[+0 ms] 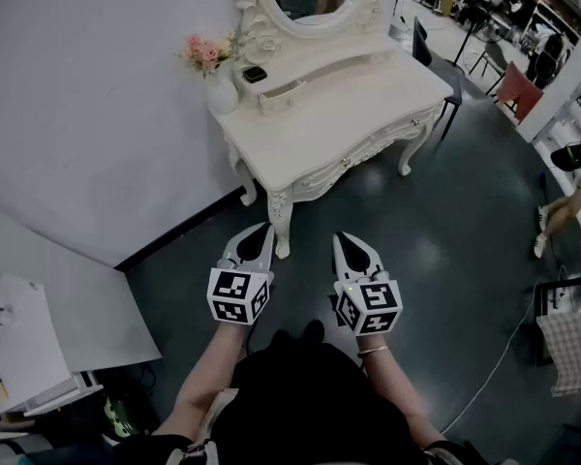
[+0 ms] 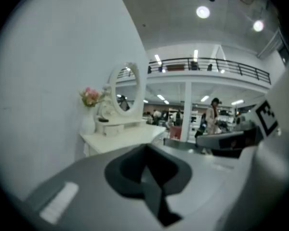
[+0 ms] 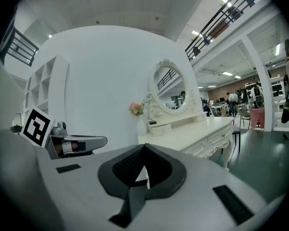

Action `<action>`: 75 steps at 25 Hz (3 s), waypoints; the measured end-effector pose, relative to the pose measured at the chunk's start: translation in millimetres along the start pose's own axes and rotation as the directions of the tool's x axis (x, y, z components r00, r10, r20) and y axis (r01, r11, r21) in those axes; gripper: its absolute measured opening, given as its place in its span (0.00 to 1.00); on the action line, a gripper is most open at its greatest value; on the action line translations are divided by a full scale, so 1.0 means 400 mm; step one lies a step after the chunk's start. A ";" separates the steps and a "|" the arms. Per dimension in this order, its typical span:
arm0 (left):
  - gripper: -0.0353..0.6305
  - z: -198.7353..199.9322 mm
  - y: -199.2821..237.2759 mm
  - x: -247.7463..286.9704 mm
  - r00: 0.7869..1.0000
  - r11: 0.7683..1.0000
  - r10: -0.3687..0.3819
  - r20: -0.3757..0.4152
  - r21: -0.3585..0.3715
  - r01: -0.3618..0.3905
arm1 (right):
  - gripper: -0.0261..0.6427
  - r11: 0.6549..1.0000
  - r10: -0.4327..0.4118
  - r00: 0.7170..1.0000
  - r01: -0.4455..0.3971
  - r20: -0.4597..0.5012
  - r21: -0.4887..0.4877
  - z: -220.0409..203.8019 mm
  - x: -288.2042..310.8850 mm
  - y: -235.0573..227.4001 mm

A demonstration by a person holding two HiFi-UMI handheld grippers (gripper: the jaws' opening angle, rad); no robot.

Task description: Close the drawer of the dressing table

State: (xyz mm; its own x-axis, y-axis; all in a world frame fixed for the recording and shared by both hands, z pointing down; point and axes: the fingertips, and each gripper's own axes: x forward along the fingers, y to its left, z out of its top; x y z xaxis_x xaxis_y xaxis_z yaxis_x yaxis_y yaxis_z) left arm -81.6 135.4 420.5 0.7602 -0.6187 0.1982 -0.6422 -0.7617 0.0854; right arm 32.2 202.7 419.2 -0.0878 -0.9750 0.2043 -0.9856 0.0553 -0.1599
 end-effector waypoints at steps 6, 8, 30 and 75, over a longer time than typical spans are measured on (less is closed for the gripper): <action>0.06 -0.017 -0.043 0.027 1.000 1.000 0.005 -0.025 -0.009 -0.006 | 0.04 1.000 0.029 0.999 -0.028 -0.016 0.012 -0.012 -0.015 -0.034; 0.06 -0.016 -0.054 0.039 1.000 1.000 0.010 -0.027 -0.008 -0.010 | 0.05 0.999 0.040 0.999 -0.040 -0.008 0.009 -0.005 -0.017 -0.047; 0.06 -0.013 -0.060 0.093 0.995 0.995 0.094 -0.035 -0.007 -0.095 | 0.05 0.994 0.108 0.994 -0.107 -0.032 0.014 0.005 0.029 -0.119; 0.06 0.058 0.501 0.687 0.994 0.994 0.009 -0.105 -0.105 -0.020 | 0.19 0.993 0.087 0.975 -0.102 -0.203 -0.065 0.128 0.902 -0.244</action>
State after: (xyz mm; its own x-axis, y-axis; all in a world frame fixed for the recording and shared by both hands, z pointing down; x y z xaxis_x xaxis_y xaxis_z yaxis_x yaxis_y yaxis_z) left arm 0.8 -191.6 469.3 0.7400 -0.6017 0.3006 -0.6639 -0.7248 0.1838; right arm 104.0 -165.5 459.2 -0.2009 -0.9024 0.3812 -0.9788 0.1687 -0.1164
